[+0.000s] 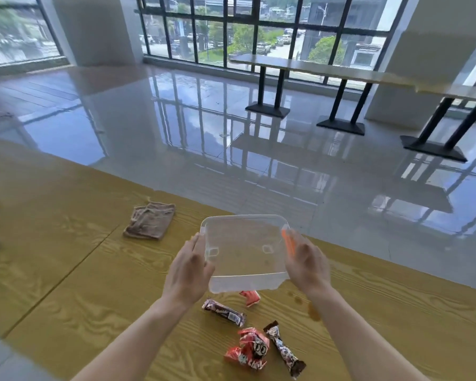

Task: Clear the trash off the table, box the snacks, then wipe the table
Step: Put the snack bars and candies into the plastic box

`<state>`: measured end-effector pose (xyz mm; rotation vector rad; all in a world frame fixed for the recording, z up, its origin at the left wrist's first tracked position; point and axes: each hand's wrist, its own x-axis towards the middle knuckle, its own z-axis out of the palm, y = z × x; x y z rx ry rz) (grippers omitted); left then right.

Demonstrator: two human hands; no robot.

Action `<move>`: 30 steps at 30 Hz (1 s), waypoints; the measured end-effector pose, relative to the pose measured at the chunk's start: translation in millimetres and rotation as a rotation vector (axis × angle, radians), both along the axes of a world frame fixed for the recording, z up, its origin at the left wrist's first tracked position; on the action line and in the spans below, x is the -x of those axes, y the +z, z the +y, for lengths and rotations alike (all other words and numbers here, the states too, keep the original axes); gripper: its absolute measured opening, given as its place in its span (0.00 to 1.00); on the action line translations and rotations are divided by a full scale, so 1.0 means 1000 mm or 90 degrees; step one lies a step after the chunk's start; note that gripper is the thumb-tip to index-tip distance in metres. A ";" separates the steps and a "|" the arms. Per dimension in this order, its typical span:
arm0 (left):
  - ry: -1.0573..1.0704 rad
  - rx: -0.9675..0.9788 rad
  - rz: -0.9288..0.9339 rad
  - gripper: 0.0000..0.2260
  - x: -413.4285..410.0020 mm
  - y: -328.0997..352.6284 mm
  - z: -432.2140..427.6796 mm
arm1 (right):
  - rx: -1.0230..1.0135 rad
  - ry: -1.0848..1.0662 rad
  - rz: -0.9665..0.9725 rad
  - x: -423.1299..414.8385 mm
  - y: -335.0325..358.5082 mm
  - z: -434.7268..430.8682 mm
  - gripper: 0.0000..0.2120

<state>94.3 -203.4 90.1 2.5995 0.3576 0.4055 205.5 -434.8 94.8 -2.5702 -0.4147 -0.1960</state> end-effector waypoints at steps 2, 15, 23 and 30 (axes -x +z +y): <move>0.039 -0.002 0.014 0.30 0.025 -0.005 0.029 | 0.007 0.033 0.000 0.009 -0.003 0.036 0.17; 0.211 0.010 0.079 0.30 0.153 -0.044 0.168 | 0.048 0.202 0.095 0.084 -0.043 0.208 0.27; 0.203 0.010 0.101 0.29 0.174 -0.068 0.195 | 0.058 0.202 0.143 0.112 -0.061 0.232 0.30; 0.191 -0.004 0.112 0.30 0.173 -0.080 0.195 | 0.066 0.199 0.132 0.116 -0.066 0.231 0.32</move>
